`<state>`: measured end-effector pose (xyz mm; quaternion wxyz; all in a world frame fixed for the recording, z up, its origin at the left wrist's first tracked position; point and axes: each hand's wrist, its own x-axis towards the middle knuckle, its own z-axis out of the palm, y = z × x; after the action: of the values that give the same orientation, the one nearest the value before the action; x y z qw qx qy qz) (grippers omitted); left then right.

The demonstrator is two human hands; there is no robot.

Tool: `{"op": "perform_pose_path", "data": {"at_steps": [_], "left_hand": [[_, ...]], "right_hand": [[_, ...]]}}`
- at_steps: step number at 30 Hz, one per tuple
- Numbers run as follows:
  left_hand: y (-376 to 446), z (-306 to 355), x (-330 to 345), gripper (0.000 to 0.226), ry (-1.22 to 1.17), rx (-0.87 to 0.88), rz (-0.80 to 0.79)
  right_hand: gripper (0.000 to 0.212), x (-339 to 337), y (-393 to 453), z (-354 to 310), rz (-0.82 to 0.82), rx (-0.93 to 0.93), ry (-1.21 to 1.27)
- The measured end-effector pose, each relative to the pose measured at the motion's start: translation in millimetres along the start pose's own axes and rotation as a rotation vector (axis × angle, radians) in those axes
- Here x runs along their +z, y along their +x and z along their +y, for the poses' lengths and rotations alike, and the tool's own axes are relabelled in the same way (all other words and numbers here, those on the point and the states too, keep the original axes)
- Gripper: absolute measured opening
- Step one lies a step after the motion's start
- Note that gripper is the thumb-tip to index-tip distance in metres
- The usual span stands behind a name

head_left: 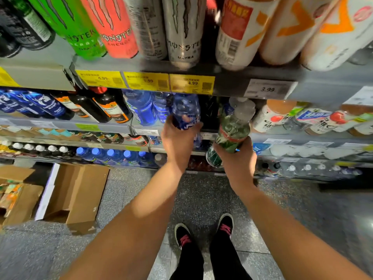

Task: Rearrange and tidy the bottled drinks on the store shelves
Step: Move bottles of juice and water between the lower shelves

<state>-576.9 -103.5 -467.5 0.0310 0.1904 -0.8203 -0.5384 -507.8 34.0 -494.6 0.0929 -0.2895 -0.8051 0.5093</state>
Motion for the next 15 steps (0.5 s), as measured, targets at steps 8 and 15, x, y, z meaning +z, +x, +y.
{"op": "perform_pose_path", "data": {"at_steps": [8, 15], "left_hand": [[25, 1, 40, 0.053, -0.113, 0.054, 0.13], [40, -4, 60, 0.044, -0.124, 0.145, 0.19]], "right_hand": [[0.062, -6, -7, 8, -0.028, -0.065, 0.022], [0.062, -3, -2, 11, -0.043, -0.112, 0.027]]}}
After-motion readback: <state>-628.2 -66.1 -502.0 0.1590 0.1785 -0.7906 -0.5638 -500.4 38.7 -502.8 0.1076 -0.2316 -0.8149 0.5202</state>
